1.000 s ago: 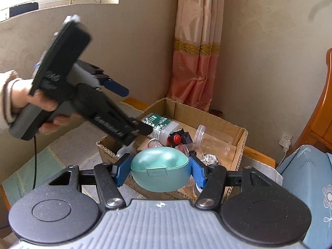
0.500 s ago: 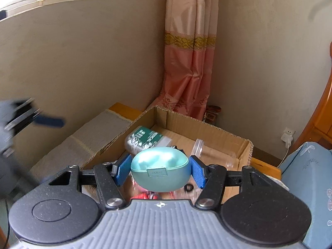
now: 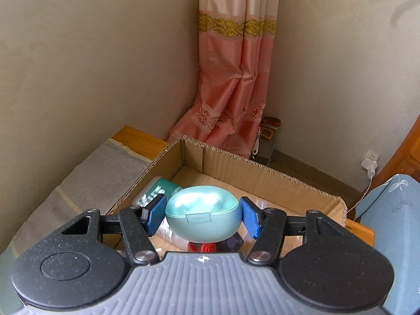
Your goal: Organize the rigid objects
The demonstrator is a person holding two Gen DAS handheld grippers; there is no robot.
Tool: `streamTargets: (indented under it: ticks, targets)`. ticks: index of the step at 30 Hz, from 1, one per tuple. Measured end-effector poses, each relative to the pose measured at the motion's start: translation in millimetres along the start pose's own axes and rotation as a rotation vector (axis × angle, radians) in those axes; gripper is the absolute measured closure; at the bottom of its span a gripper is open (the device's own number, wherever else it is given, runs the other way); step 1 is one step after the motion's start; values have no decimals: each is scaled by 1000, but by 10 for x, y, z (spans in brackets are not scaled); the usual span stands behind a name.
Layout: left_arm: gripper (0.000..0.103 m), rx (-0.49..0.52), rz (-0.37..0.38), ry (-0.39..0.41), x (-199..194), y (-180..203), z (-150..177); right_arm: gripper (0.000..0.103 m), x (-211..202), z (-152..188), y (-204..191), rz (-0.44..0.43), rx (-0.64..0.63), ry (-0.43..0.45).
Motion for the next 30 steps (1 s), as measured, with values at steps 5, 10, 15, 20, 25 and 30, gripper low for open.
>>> streamTargets:
  ticks: [5,10,15,20,25,30]
  targets:
    - [1,-10,-26,-6,-20,-34,88,37,240,-150,42,-4,31,-24]
    - [1,21,-69,9,-73,-49,149,37,478,-195,97,5,75,-58]
    - [1,12,-77,27,-100,-94,152,36,616,-197,184,8,132,-82]
    - [1,-4,-76,32,-121,-98,179,14,546,-235,212,45,152,-52]
    - [1,-29,-95,37,-162,-129,171,4,373,-262,156,44,152,-29]
    - [1,-47,-130,36,-237,-164,148,3,-7,-229,-18,27,112,14]
Point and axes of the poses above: each gripper's, at about its wrist camera, not at the fingertips, and x roughly the way its jaws point, y to its right, z to its underside, the point moved 4 cm from there along x, roughly the way its jaws point, and after that the axes turned 10 degrees about -z, right-handed, at the moved point
